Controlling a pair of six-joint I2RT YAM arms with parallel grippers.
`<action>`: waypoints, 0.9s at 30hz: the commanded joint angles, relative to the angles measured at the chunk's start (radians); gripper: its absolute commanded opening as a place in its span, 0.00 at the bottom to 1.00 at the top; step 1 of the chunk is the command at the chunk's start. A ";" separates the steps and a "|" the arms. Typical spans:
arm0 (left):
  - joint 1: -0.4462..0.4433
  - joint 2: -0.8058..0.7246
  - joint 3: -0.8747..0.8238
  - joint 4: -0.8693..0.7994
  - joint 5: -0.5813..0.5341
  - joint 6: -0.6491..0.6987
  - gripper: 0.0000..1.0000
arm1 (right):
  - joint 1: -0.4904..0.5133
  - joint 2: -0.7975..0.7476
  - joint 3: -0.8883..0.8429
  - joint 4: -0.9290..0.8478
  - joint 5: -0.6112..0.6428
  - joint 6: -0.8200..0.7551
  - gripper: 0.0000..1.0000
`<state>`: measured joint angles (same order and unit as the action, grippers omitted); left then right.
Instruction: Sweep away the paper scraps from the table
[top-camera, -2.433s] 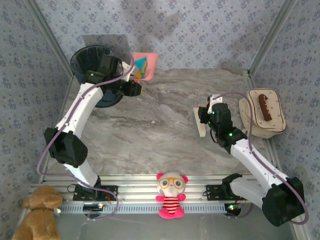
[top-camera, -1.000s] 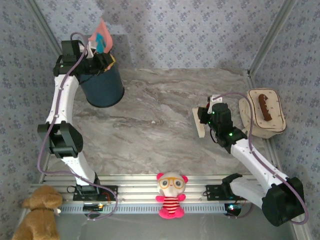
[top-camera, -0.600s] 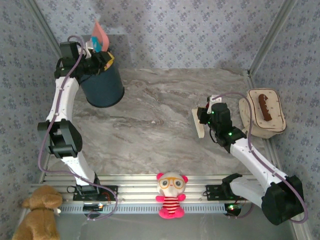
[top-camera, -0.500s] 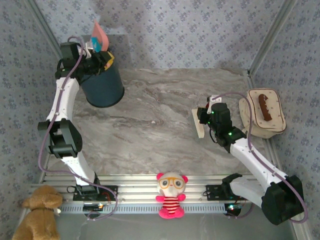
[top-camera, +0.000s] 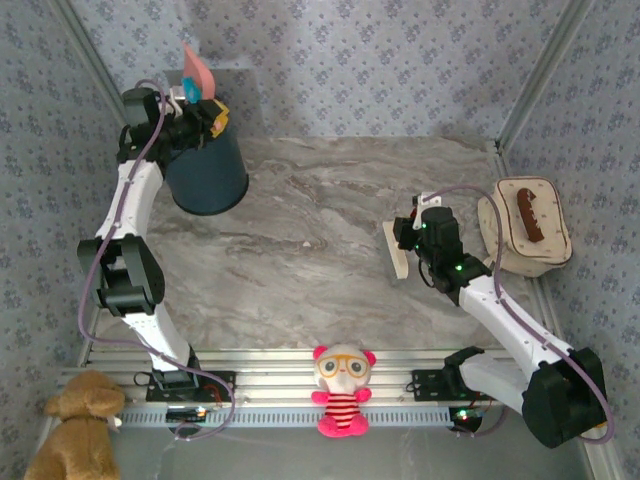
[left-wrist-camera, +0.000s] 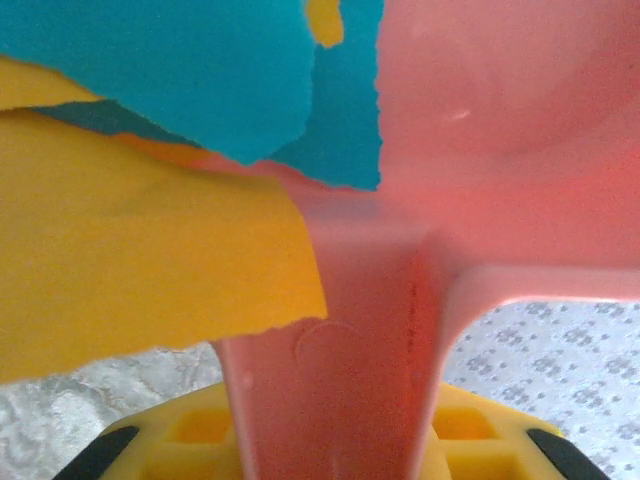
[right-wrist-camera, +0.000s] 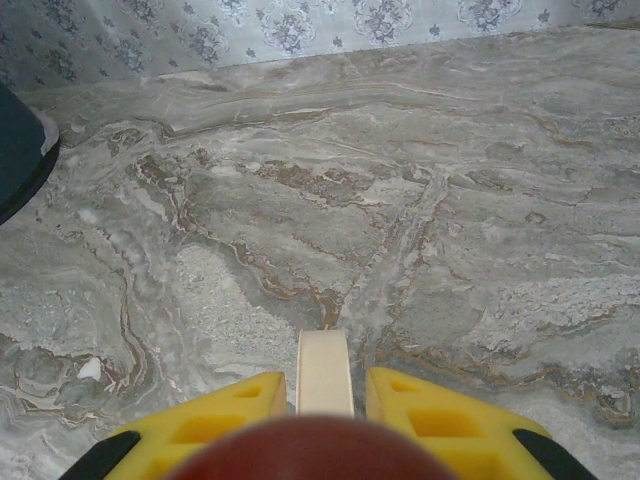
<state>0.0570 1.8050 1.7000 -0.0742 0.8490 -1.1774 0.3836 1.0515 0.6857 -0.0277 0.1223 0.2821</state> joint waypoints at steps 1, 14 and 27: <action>0.005 0.008 -0.030 0.171 0.009 -0.118 0.00 | -0.006 0.001 0.007 0.021 -0.009 0.025 0.00; 0.004 0.014 -0.088 0.406 0.007 -0.333 0.00 | -0.006 0.007 0.012 0.024 -0.009 0.025 0.00; -0.009 0.028 -0.151 0.654 -0.029 -0.561 0.00 | -0.006 0.016 0.008 0.028 -0.013 0.027 0.00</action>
<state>0.0559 1.8332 1.5455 0.4580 0.8360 -1.6791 0.3836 1.0679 0.6857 -0.0273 0.1158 0.2924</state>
